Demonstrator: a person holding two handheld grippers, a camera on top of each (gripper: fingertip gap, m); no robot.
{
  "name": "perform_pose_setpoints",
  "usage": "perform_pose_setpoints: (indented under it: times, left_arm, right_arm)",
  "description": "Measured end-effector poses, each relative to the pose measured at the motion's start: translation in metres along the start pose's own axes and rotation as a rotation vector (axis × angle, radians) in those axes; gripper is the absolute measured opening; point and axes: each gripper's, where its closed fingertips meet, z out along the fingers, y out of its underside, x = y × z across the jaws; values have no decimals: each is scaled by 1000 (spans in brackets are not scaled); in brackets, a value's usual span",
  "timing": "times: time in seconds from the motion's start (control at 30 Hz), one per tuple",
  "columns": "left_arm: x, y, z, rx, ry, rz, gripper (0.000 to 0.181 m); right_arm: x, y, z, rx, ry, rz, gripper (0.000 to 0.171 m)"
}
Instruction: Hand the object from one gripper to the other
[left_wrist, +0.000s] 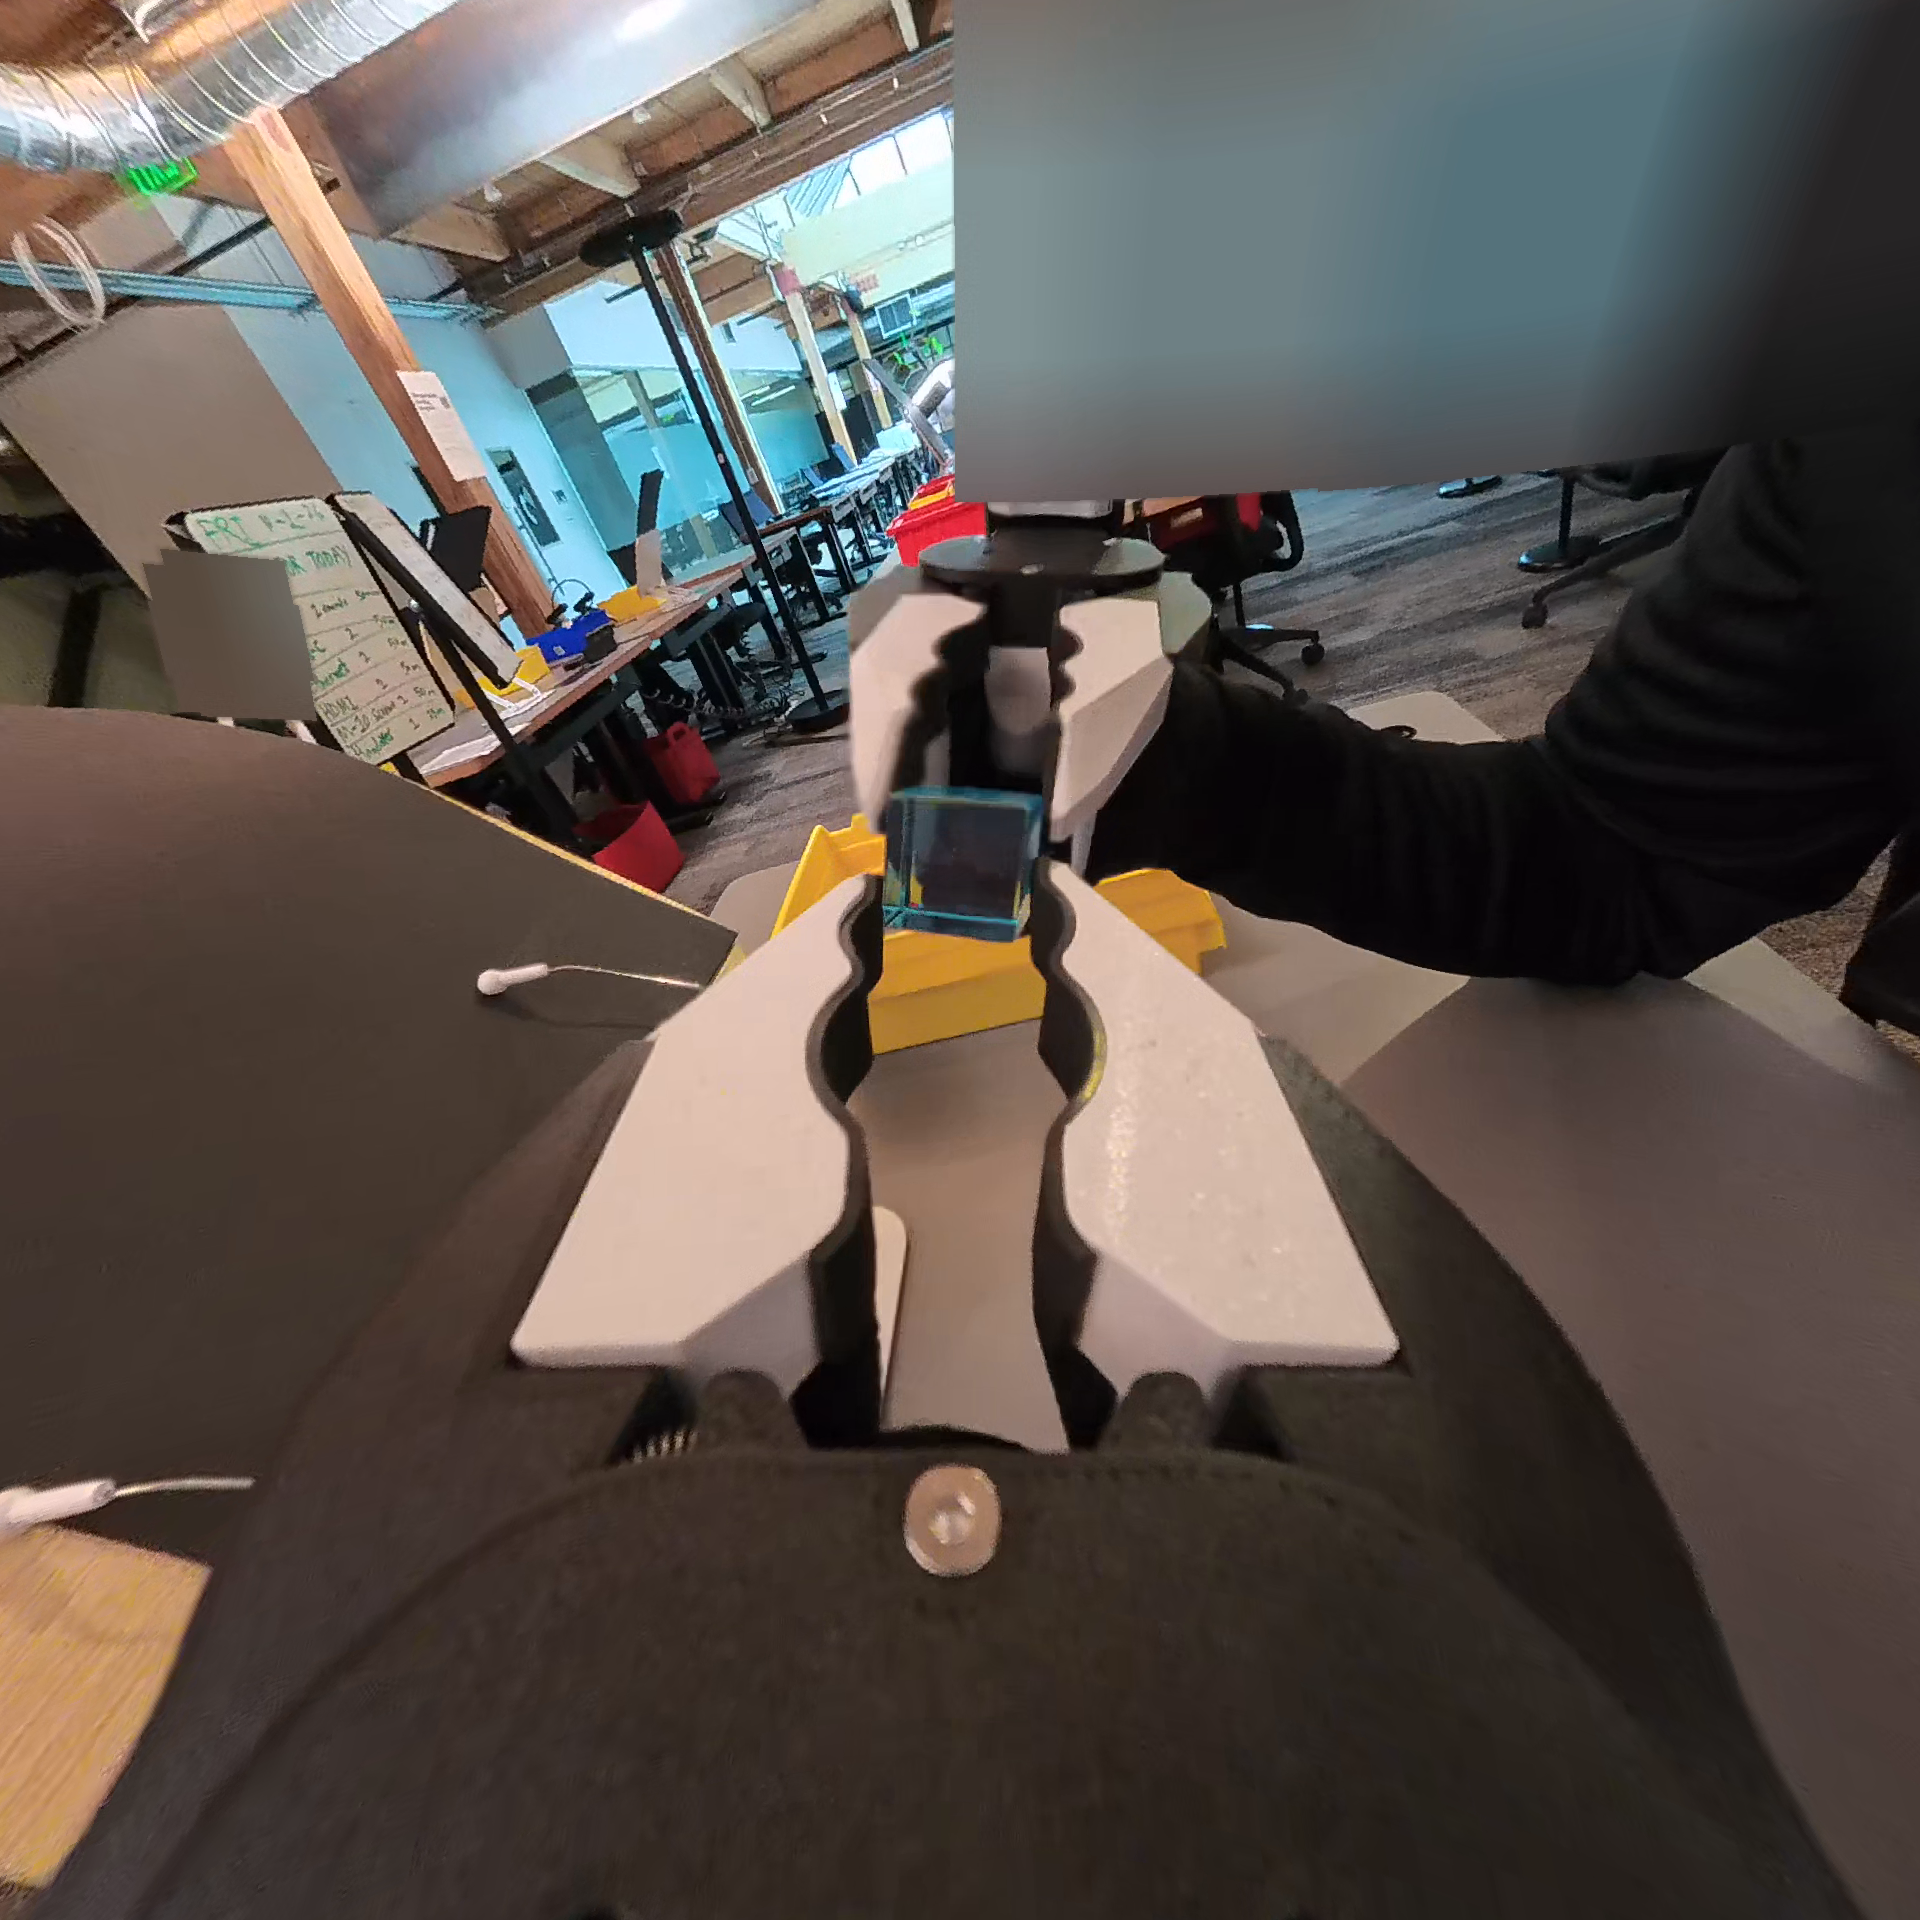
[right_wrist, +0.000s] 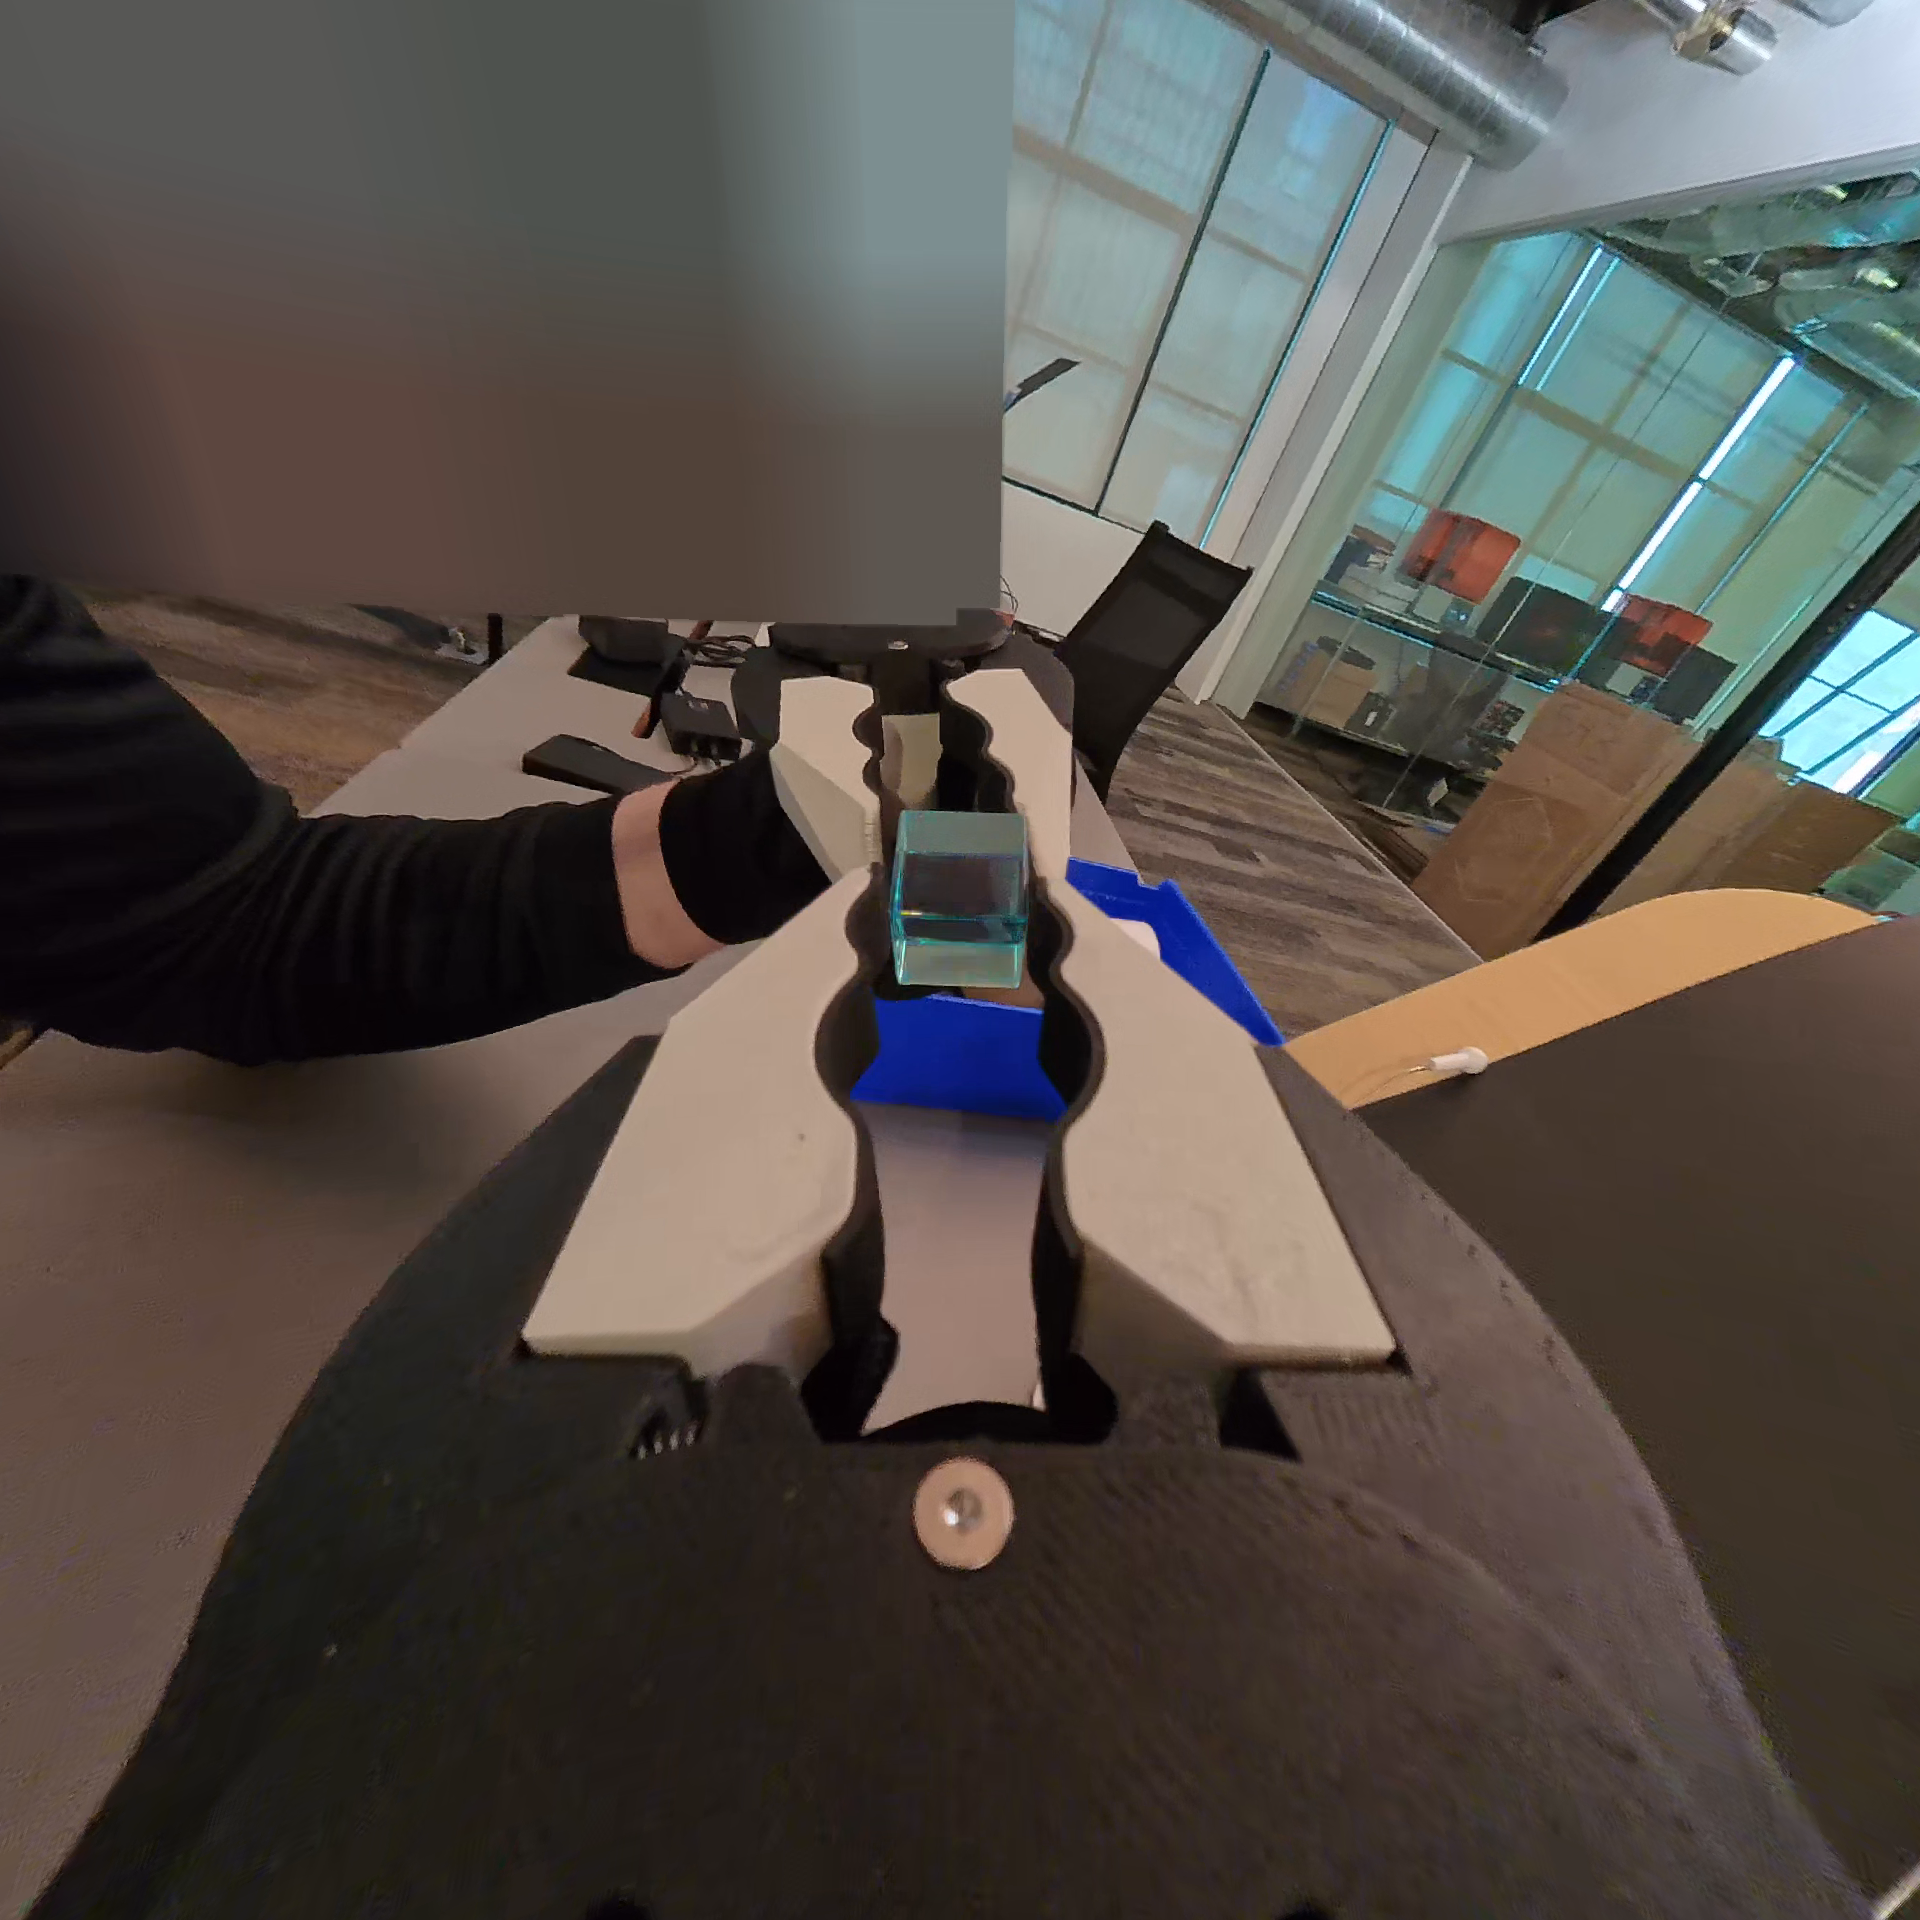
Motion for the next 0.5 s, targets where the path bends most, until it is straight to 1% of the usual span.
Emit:
perform_pose_setpoints:
  times: [0.07, 0.13, 0.2, 0.4, 0.5]
  left_arm:
    - [-1, 1, 1, 1, -2, -2, 26]
    - [-1, 0, 0, 10, -2, -4, 26]
    - [-2, -2, 0, 17, -6, -6, 26]
    - [-3, -2, 1, 22, -9, -10, 26]
    - [-5, -7, 2, 43, -34, -1, 27]
  right_arm:
    - [0, 1, 0, -7, 3, -3, 23]
    - [3, 2, 0, -15, 13, 7, 29]
    - [2, 1, -1, -13, 9, -4, 23]
    - [3, 2, -1, -33, 18, -6, 23]
    - [5, -3, -2, -6, 31, 3, 23]
